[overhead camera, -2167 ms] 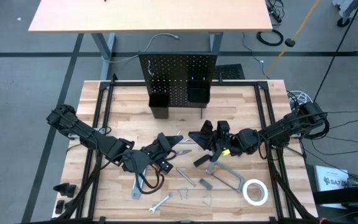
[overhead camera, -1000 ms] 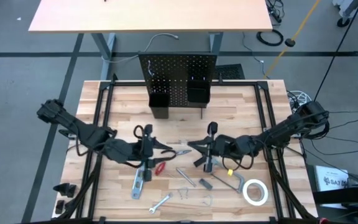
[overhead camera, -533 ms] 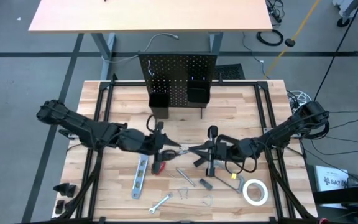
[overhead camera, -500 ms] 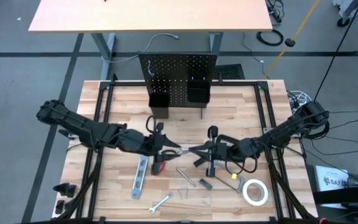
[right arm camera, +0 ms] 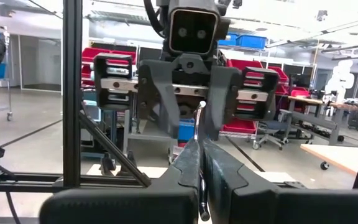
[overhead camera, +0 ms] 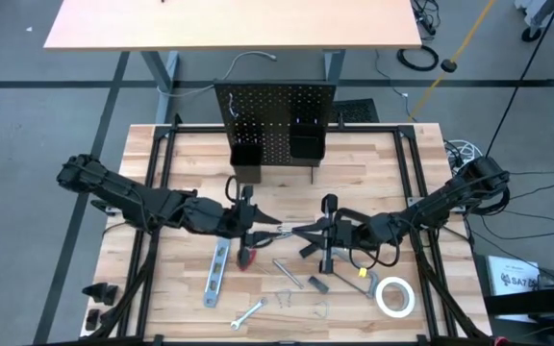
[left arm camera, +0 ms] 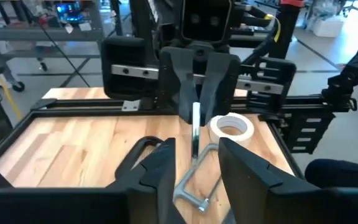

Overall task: Hang tools onto peg board
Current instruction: Insert the right silver hanger hook on the pegboard

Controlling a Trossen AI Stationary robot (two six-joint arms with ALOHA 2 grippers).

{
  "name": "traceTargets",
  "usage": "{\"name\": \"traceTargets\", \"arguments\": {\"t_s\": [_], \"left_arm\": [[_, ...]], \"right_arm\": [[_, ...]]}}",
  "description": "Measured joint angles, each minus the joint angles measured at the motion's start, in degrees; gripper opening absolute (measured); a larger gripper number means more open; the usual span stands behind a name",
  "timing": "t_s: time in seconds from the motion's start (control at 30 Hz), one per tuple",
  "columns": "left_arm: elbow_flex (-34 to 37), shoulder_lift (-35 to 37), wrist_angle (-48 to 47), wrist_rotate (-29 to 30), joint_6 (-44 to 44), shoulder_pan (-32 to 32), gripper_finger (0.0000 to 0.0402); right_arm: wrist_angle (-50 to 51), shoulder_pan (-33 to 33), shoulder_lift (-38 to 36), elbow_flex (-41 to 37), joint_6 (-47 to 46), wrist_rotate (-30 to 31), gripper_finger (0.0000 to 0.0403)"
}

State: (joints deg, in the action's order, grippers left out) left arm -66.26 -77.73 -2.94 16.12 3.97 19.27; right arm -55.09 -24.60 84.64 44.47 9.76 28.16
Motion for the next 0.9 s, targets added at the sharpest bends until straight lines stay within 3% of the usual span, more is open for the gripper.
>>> {"name": "traceTargets", "arguments": {"t_s": [0.17,0.37,0.67,0.9], "left_arm": [[0.0,0.0,0.0,0.1,-1.3,-0.2,0.0091],[0.0,0.0,-0.1,0.0,-3.3,-0.1,0.0011],[0.0,0.0,-0.2,0.2,-4.9,-0.1,0.0003],[0.0,0.2,-1.2,3.7,-6.4,0.4,0.0001]], "right_arm": [[0.0,0.0,0.0,0.0,0.0,0.0,0.0001],[0.0,0.3,0.0,0.0,0.0,0.3,0.0],[0.1,0.3,0.0,0.0,0.5,0.7,0.0007],[0.6,-1.0,-0.4,0.0,5.2,7.8,0.0068]]}}
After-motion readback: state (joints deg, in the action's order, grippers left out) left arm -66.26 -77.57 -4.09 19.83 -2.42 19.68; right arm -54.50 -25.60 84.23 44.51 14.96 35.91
